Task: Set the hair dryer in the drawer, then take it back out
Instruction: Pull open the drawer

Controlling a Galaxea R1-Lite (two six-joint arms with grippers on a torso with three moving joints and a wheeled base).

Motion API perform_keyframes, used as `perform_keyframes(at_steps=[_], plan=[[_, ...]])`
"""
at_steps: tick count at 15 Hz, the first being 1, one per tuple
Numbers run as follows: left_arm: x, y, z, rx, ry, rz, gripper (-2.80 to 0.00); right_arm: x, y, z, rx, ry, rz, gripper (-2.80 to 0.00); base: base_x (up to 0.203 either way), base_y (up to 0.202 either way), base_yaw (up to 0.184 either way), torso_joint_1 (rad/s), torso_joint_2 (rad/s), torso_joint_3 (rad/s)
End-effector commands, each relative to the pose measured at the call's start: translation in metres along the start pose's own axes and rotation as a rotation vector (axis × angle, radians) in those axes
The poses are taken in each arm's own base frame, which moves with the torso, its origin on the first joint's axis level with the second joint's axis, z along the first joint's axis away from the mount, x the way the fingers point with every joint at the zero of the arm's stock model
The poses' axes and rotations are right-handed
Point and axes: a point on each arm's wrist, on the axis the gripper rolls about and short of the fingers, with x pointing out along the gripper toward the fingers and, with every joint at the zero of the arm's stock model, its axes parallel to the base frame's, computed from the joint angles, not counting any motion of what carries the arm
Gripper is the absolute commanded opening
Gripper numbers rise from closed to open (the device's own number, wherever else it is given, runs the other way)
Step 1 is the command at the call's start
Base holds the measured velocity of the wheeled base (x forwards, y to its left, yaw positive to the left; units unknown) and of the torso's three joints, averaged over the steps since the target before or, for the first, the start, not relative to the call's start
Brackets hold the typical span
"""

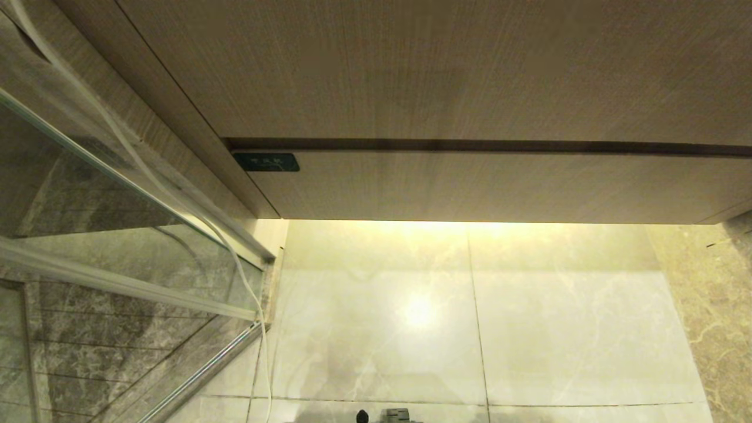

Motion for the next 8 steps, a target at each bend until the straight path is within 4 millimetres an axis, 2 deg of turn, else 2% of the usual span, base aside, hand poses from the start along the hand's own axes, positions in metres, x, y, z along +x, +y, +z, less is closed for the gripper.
perform_keyframes(at_steps=[1, 4, 6, 8], plan=[[0.000, 0.000, 0.000, 0.000, -0.001, 0.000, -2.80, 0.013, -0.011, 0.005, -0.051, 0.059, 0.033, -2.80, 0.000, 0.000, 0.000, 0.000, 0.00, 0.000], [0.000, 0.000, 0.000, 0.000, -0.001, 0.000, -2.80, 0.030, -0.027, 0.005, -0.257, 0.203, -0.030, -2.80, 0.000, 0.000, 0.000, 0.000, 0.00, 0.000], [0.000, 0.000, 0.000, 0.000, -0.001, 0.000, -2.80, 0.046, -0.038, -0.001, -0.419, 0.323, -0.002, -2.80, 0.000, 0.000, 0.000, 0.000, 0.00, 0.000], [0.000, 0.000, 0.000, 0.000, -0.001, 0.000, -2.80, 0.062, -0.052, 0.005, -0.483, 0.382, 0.058, -2.80, 0.000, 0.000, 0.000, 0.000, 0.00, 0.000]])
